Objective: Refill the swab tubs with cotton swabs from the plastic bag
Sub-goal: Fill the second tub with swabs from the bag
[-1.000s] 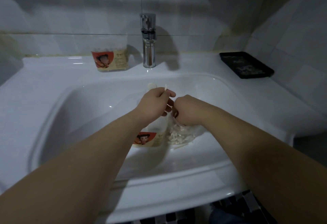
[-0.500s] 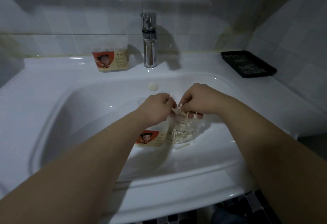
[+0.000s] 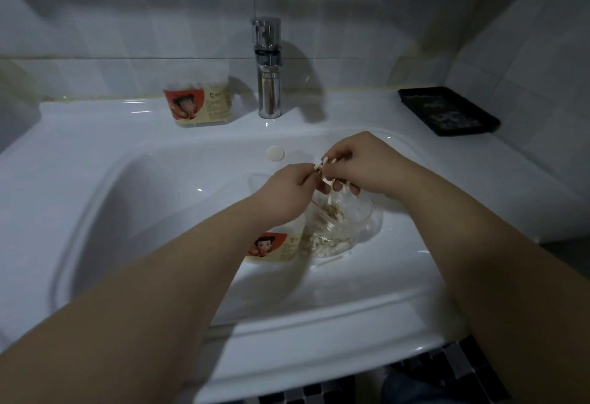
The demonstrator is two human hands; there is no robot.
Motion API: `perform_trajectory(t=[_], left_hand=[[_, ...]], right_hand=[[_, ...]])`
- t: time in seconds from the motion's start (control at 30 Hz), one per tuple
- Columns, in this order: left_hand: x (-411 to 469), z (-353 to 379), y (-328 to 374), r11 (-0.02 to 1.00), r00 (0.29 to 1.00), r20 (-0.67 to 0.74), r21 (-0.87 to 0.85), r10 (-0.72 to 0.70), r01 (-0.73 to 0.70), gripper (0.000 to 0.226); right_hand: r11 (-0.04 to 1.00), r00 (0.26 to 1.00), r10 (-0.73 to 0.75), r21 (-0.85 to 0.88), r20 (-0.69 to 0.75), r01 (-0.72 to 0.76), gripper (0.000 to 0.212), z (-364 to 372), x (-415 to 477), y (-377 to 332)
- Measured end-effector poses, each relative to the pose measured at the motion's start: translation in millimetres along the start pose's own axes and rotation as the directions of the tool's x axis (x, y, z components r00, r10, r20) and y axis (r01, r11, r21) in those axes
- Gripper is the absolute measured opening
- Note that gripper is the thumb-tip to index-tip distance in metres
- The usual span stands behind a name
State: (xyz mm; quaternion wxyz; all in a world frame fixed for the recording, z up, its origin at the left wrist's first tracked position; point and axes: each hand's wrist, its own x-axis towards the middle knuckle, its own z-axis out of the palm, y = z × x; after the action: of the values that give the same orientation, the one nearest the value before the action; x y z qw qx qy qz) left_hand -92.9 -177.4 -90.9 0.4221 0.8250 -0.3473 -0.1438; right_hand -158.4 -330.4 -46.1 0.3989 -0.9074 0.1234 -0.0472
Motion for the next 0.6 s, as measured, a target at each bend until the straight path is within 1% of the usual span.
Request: perform_trajectory(t=[0.07, 0.1, 0.2, 0.23, 0.27, 0.3, 0.37, 0.43, 0.53, 0.6], left_hand=[[0.6, -0.3, -0.5, 1.0, 1.0, 0.012, 0.006, -0.006, 0.006, 0.032], [1.2, -0.9, -1.0, 1.0, 1.0, 0.012, 0.025, -0.009, 0.008, 0.031], [2.0, -1.9, -2.0, 0.991, 1.0, -0.021, 0.13, -0.011, 0.014, 0.03], [2.1, -1.9, -1.5, 0.99, 0.999, -0.032, 0.142, -0.013, 0.017, 0.029], [2.0, -2.1, -0.8, 0.99, 0.999, -0.042, 0.136, -0.019, 0.025, 0.029], [2.1, -2.5, 0.2, 0.992, 0.998, -0.05, 0.117, -0.029, 0.035, 0.028], [1.8, -3.4, 1.9, 0.996, 0.997, -0.065, 0.072, -0.049, 0.054, 0.026], [1.5, -3.9, 3.2, 0.997, 0.996, -0.074, 0.042, -0.054, 0.058, 0.026], [1.9, -4.8, 2.5, 0.998, 0.995, -0.077, 0.016, -0.064, 0.065, 0.029], [2.0, -5.6, 2.7, 0.997, 0.996, -0.054, 0.033, -0.067, 0.069, 0.029]], right_hand=[[0.999, 1.0, -0.014, 0.038, 0.01, 0.014, 0.013, 0.3, -0.1, 0.8], [0.998, 1.0, -0.019, 0.055, 0.016, 0.018, 0.019, 0.3, -0.5, 0.9], [0.998, 0.999, -0.013, 0.06, 0.046, 0.01, 0.053, -0.3, -1.4, 1.9], [0.998, 0.999, -0.011, 0.06, 0.047, 0.008, 0.063, -0.7, -1.6, 2.0], [0.997, 0.999, -0.011, 0.072, 0.043, 0.008, 0.07, -0.6, -1.6, 1.9], [0.996, 0.999, -0.01, 0.089, 0.035, 0.007, 0.072, -1.1, -1.5, 1.8], [0.996, 1.0, -0.002, 0.093, 0.02, 0.0, 0.065, -2.4, -0.6, 3.1], [0.998, 1.0, 0.013, 0.054, 0.026, -0.015, 0.054, -4.1, 0.0, 4.6], [0.999, 0.999, 0.023, 0.034, 0.041, -0.025, 0.043, -3.3, 0.2, 5.0], [0.999, 1.0, 0.002, 0.047, 0.021, -0.003, 0.037, -2.9, -0.4, 2.6]])
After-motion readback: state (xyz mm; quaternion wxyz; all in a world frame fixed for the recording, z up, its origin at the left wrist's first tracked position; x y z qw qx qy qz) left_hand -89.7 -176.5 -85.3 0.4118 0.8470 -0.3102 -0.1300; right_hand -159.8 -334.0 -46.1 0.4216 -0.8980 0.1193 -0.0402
